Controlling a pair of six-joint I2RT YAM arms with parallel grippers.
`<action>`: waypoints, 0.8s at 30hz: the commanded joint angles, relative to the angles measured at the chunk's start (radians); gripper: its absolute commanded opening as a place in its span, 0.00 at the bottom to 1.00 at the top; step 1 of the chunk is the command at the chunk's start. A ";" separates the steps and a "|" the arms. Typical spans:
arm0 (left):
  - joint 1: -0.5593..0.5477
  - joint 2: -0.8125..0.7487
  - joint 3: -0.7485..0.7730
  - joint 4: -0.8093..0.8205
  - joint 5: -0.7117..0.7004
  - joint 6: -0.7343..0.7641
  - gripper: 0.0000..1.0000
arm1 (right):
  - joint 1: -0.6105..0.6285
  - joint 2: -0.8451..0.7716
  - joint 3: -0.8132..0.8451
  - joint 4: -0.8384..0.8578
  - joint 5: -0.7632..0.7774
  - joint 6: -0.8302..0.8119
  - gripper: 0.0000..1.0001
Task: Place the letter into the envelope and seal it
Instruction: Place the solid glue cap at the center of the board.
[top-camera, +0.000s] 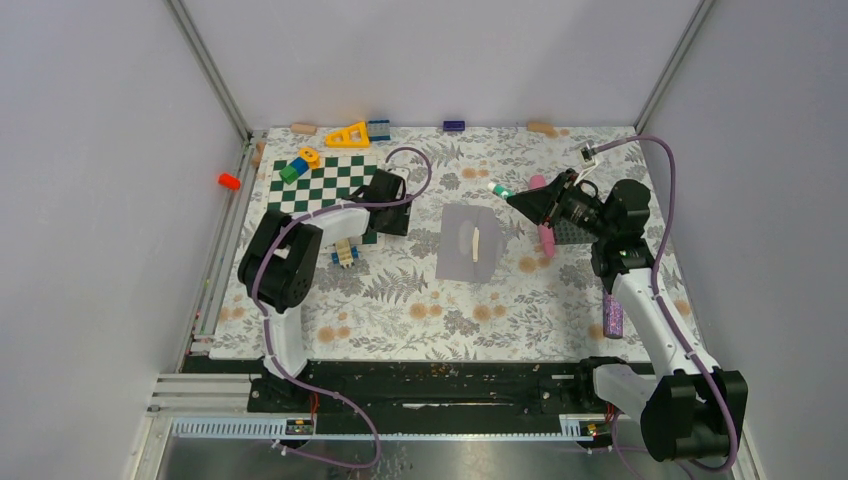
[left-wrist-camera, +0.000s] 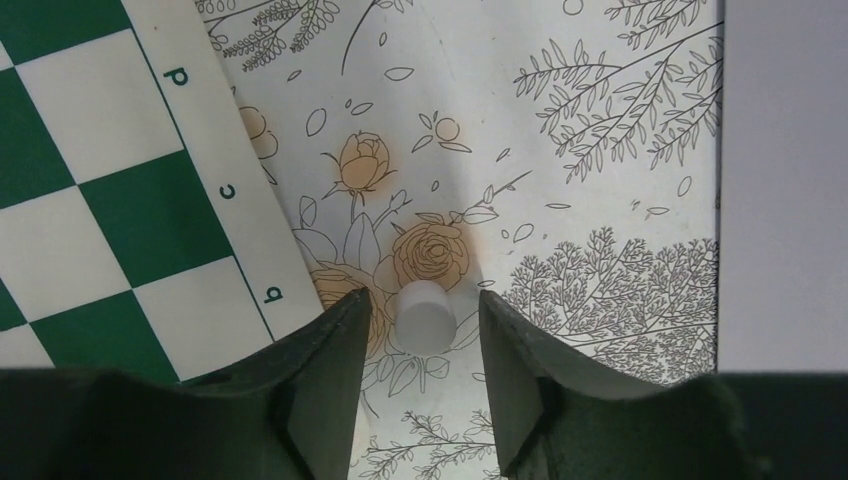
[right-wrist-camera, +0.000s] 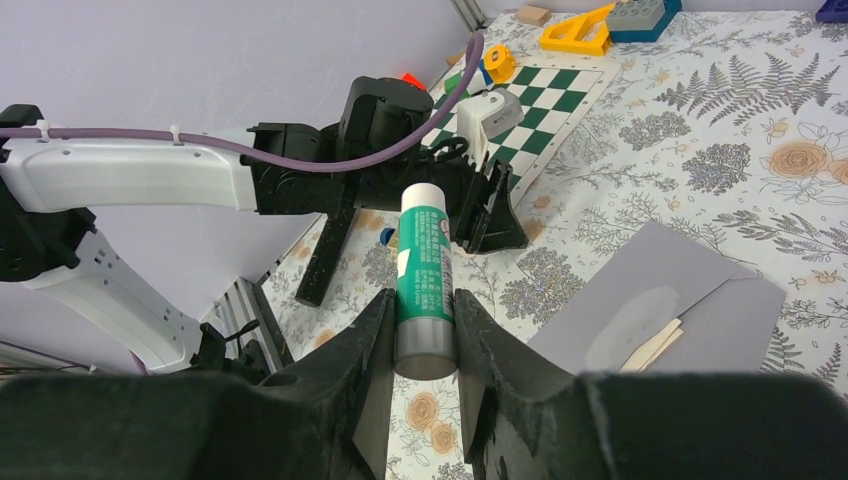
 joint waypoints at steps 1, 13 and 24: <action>-0.012 0.012 0.024 -0.009 -0.073 -0.001 0.53 | -0.007 -0.008 0.004 0.058 -0.026 0.005 0.13; -0.014 -0.207 -0.056 0.041 0.005 0.082 0.99 | -0.028 -0.010 0.032 -0.021 -0.027 -0.052 0.13; -0.014 -0.582 -0.144 -0.002 0.634 0.559 0.99 | -0.028 0.093 0.106 -0.137 -0.190 -0.074 0.12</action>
